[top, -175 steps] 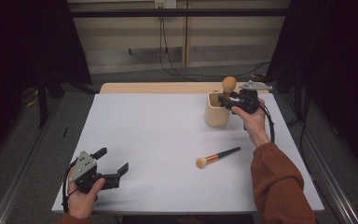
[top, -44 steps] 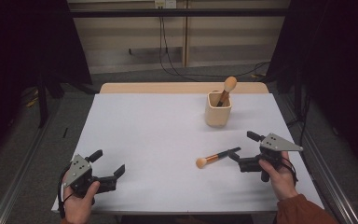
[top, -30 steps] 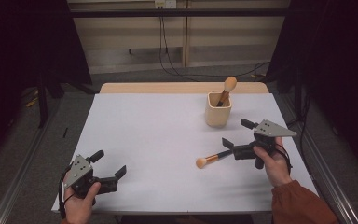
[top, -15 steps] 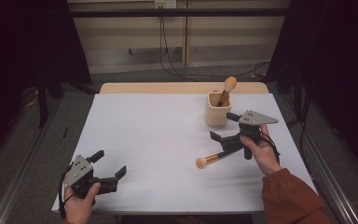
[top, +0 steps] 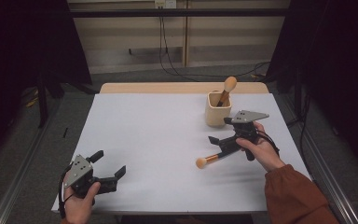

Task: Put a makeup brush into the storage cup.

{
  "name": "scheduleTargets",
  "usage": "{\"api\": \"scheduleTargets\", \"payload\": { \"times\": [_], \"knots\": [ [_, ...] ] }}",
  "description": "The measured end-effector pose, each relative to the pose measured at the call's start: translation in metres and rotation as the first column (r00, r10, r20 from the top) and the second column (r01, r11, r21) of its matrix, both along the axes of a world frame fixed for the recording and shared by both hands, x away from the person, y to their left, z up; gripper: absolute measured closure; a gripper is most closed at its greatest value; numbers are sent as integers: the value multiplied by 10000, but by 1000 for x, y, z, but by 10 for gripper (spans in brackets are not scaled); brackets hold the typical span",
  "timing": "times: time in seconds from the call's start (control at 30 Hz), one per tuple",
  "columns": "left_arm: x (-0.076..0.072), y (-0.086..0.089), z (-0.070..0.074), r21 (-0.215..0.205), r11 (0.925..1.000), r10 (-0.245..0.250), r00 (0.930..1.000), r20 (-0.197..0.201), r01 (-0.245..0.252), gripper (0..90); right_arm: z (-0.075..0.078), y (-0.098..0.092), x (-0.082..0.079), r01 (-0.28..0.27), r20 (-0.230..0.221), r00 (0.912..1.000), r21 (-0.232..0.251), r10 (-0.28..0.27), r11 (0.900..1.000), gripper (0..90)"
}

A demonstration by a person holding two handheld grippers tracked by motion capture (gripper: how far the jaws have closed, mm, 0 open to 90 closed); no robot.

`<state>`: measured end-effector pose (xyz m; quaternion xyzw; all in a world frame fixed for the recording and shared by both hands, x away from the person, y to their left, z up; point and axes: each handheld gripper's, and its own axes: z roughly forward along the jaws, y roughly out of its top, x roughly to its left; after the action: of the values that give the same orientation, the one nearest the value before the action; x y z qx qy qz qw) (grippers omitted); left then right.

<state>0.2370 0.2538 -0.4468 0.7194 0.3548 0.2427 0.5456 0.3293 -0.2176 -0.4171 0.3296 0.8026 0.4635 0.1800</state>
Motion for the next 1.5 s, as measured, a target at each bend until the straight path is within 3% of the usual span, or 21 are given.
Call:
{"api": "scheduleTargets", "payload": {
  "times": [0.07,0.2,0.33,0.43,0.57,0.7,0.83,0.9,0.97,1.07,1.1,1.17,1.2,1.3,1.43,1.5],
  "knots": [
    [0,0,0,-8,10000,-5,10000,-5,5,26,-1,3,2,-328,-386,9988,-440,311,9985,36],
    [0,0,0,-11,10000,13,10000,-9,-13,26,-1,5,7,-688,-1051,9926,-804,602,9944,41],
    [0,0,-1,-10,10000,13,10000,-58,-14,26,5,4,12,-1256,-1516,9832,-1557,1019,9798,30],
    [1,-1,-1,30,10000,1,10000,-67,-1,26,10,4,16,-1681,-1909,9726,-1820,1329,9688,22],
    [1,0,-1,4,10000,8,10000,-66,-8,26,13,7,19,-2395,-2500,9528,-2704,1722,9325,28],
    [1,0,-1,10,10000,5,10000,-61,-5,26,10,14,21,-3202,-3349,9190,-3257,2081,8896,35],
    [1,0,-1,15,10000,14,10000,-88,-13,26,4,20,23,-3736,-3773,8962,-3577,2335,8559,37],
    [1,-1,-2,33,10000,-9,10000,-71,9,26,2,23,24,-4129,-4192,8739,-3735,2460,8307,39],
    [1,-1,-1,47,10000,-14,10000,-64,14,26,1,25,24,-4277,-4392,8650,-3926,2426,8142,43],
    [1,0,-2,31,10000,-16,10000,-64,17,26,-2,30,27,-4632,-4582,8495,-4105,2615,7854,53],
    [1,0,-1,41,10000,-3,10000,-62,3,26,-3,31,27,-4683,-4674,8448,-4102,2605,7826,57],
    [1,0,-2,18,10000,1,10000,-79,-1,26,-7,35,27,-4896,-4887,8308,-4143,2662,7673,52],
    [1,0,-1,25,10000,-5,10000,-72,6,26,-10,37,27,-5088,-4957,8224,-4212,2793,7508,49],
    [1,0,-1,43,10000,-24,10000,-66,24,26,-16,44,26,-5347,-5267,8036,-4346,2770,7247,58],
    [1,0,-1,36,10000,2,10000,-45,-2,26,-19,49,26,-5624,-5394,7877,-4323,2976,7049,54],
    [1,0,-1,48,10000,5,10000,-47,-4,26,-21,51,27,-5798,-5421,7804,-4406,3117,6854,82]
  ]
}}
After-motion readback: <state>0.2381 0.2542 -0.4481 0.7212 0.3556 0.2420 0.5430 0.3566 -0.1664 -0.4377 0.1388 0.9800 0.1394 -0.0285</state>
